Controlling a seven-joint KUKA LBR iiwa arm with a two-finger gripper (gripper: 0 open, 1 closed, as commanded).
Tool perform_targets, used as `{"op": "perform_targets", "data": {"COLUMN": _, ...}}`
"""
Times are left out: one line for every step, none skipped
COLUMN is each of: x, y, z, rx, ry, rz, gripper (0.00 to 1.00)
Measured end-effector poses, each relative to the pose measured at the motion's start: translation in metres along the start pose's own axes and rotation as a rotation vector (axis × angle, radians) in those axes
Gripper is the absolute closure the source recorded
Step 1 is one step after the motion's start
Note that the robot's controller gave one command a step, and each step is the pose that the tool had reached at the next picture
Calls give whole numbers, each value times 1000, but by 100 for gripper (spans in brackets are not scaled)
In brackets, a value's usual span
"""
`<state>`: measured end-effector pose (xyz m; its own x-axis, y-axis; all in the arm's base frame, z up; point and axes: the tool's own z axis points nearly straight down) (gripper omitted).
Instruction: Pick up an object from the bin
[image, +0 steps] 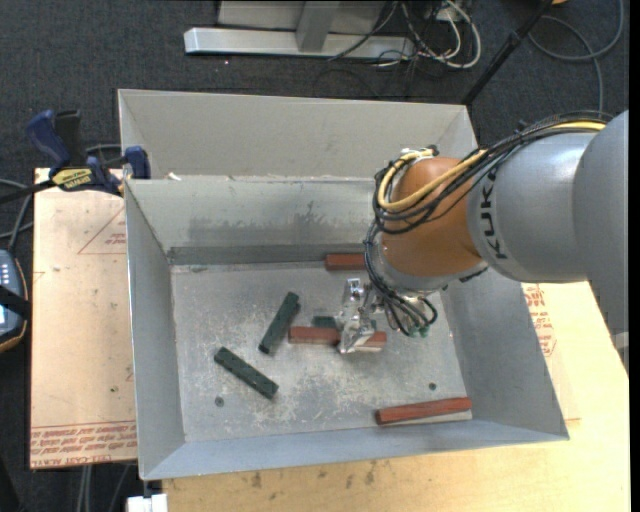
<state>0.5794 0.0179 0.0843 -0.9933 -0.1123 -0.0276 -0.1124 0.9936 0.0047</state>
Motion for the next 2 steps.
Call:
{"op": "perform_targets", "data": {"x": -18, "y": -13, "z": -123, "rx": 3, "ry": 24, "rz": -41, "gripper": 100}}
{"op": "perform_targets", "data": {"x": -18, "y": -14, "z": -123, "rx": 3, "ry": 24, "rz": -41, "gripper": 0}}
